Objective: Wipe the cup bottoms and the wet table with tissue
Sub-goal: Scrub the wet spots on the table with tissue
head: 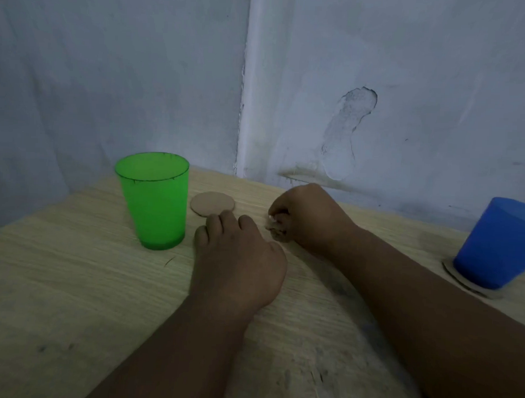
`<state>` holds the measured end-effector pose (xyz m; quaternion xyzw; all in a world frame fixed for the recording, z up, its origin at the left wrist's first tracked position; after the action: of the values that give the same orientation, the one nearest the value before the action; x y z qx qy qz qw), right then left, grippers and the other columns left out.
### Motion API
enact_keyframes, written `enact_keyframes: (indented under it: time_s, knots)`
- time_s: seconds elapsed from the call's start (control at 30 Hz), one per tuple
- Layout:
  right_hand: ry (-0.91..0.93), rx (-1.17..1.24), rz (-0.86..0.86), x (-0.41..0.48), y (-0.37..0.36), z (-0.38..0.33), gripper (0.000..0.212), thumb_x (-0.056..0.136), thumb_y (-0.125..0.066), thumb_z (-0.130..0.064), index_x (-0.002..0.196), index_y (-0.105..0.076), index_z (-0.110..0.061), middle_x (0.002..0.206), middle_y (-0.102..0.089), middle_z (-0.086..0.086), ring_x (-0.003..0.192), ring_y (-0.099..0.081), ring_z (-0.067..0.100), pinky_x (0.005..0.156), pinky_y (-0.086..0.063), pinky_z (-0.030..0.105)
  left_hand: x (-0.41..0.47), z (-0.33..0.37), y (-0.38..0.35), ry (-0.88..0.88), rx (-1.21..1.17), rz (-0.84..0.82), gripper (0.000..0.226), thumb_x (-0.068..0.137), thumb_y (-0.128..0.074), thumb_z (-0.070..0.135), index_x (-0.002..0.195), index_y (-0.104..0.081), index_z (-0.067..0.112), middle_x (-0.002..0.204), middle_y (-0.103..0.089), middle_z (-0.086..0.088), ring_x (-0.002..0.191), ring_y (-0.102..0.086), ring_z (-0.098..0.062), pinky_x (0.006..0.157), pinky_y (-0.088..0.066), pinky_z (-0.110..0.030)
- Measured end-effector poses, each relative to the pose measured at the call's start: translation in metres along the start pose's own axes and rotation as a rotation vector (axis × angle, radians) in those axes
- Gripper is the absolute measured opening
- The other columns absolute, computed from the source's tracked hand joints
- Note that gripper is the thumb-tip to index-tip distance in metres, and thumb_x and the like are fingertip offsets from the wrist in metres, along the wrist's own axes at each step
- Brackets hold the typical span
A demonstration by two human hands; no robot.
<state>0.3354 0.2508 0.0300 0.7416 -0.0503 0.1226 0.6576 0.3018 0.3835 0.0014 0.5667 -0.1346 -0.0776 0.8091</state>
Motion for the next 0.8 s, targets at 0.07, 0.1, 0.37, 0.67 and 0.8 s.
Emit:
enact_keyframes:
  time_s: [0.07,0.1,0.37,0.67,0.8]
  knots:
    - [0.007,0.043,-0.011,-0.007,0.005,0.003,0.025,0.088,-0.06,-0.005,0.102,-0.078,-0.013,0.098,-0.076,0.001,0.088,-0.069,0.015,0.087,-0.054,0.032,0.0,0.0,0.0,0.0,0.005,0.0,0.046,0.096,-0.032,0.043,0.128,-0.047,0.014,0.146,-0.038,-0.012,0.134,-0.031,-0.03,0.112,-0.025,-0.045]
    - [-0.015,0.059,-0.001,-0.006,0.006,0.006,0.024,0.088,-0.06,-0.005,0.101,-0.079,-0.012,0.099,-0.076,0.001,0.088,-0.069,0.015,0.087,-0.053,0.031,0.0,0.0,0.0,0.002,0.009,-0.001,0.046,0.096,-0.032,0.043,0.128,-0.047,0.014,0.146,-0.037,-0.012,0.134,-0.031,-0.03,0.113,-0.025,-0.045]
    - [-0.042,-0.003,0.04,0.014,-0.006,-0.003,0.024,0.08,-0.067,-0.007,0.1,-0.078,-0.015,0.098,-0.075,0.003,0.089,-0.068,0.018,0.085,-0.055,0.032,0.001,-0.001,-0.001,-0.008,0.029,0.01,0.046,0.096,-0.033,0.044,0.126,-0.048,0.013,0.14,-0.041,-0.011,0.131,-0.034,-0.03,0.11,-0.027,-0.045]
    - [0.134,0.094,-0.012,-0.019,0.006,-0.009,0.02,0.088,-0.065,-0.01,0.102,-0.078,-0.017,0.097,-0.076,-0.003,0.087,-0.068,0.01,0.08,-0.051,0.022,0.0,-0.001,-0.001,-0.011,0.024,0.017,0.049,0.096,-0.033,0.044,0.13,-0.047,0.012,0.143,-0.04,-0.011,0.133,-0.033,-0.03,0.111,-0.026,-0.044]
    - [0.155,0.094,-0.035,-0.033,0.016,0.0,0.015,0.089,-0.067,-0.015,0.098,-0.079,-0.02,0.095,-0.075,-0.006,0.086,-0.066,0.005,0.078,-0.048,0.015,0.001,-0.001,-0.002,-0.004,0.025,0.011,0.048,0.096,-0.032,0.043,0.13,-0.046,0.011,0.143,-0.04,-0.011,0.132,-0.033,-0.03,0.111,-0.026,-0.044]
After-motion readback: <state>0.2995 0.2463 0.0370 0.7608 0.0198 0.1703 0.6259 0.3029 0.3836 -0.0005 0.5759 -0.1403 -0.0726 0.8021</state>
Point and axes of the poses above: each hand's wrist, its own x-axis towards the middle knuckle, its own y-axis out of the back of the hand, z = x × y, the point moved 4 cm from there along x, towards the middle knuckle
